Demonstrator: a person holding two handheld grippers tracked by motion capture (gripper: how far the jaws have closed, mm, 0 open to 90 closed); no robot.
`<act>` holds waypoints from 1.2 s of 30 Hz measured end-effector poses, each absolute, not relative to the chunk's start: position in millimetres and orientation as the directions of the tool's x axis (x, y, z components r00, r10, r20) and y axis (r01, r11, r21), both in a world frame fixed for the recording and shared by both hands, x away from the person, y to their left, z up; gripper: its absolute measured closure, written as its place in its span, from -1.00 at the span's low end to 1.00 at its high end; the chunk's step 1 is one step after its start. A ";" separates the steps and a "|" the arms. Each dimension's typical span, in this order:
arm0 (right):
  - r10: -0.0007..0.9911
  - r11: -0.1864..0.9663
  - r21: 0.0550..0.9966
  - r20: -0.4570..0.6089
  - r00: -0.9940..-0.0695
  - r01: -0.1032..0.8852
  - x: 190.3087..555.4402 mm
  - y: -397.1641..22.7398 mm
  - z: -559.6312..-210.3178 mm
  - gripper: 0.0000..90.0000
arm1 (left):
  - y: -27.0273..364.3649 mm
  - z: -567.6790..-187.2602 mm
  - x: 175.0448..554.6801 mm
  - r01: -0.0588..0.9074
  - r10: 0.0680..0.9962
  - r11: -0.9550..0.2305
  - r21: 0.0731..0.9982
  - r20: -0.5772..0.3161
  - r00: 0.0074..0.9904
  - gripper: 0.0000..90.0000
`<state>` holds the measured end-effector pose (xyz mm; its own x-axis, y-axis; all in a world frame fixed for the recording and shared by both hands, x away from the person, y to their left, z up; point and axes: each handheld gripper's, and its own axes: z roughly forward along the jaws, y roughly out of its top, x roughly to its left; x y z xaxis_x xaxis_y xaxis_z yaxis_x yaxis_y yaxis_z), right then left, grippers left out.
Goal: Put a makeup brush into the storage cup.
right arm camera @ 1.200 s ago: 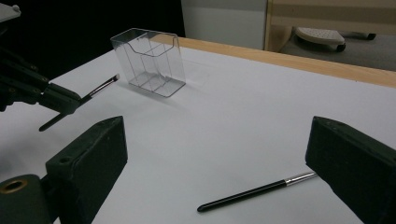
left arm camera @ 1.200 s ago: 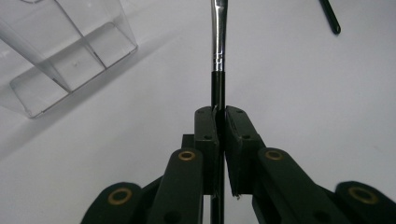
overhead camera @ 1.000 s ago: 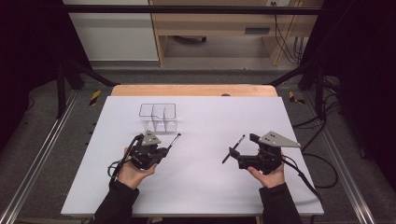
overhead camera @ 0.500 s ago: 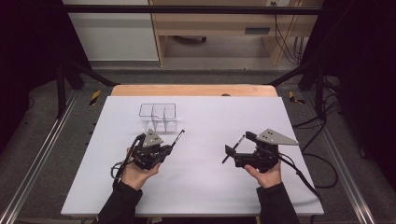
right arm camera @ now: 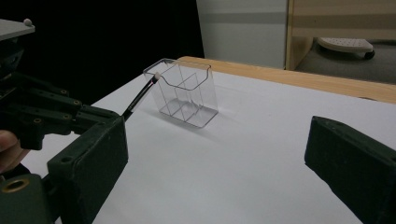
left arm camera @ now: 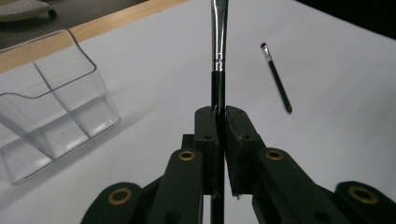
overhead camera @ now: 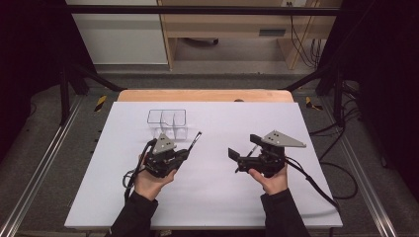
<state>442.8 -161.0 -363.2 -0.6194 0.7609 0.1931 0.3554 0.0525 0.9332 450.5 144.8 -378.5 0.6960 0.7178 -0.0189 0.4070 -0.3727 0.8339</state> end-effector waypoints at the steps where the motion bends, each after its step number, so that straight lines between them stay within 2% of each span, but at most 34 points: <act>1: 0.762 0.053 0.932 0.194 -0.618 0.358 443.4 -159.3 -362.2 -0.86 | 143.4 -378.6 449.8 0.403 0.718 -0.364 0.840 -0.022 0.696 0.86; 21: 0.748 -0.002 0.913 0.272 -0.606 0.407 453.7 -141.1 -368.9 -0.80 | 124.1 -397.3 443.9 0.386 0.708 -0.279 0.880 -0.083 0.701 0.85; 36: 0.737 -0.024 0.898 0.312 -0.599 0.438 455.1 -127.7 -381.8 -0.76 | 108.9 -408.4 439.2 0.374 0.709 -0.246 0.894 -0.097 0.699 0.86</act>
<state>455.1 -127.7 -381.8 -0.5990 0.7373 0.3124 0.4384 -0.0245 0.8985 439.2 108.9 -408.4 0.6985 0.7090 -0.0971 0.3736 -0.2456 0.8945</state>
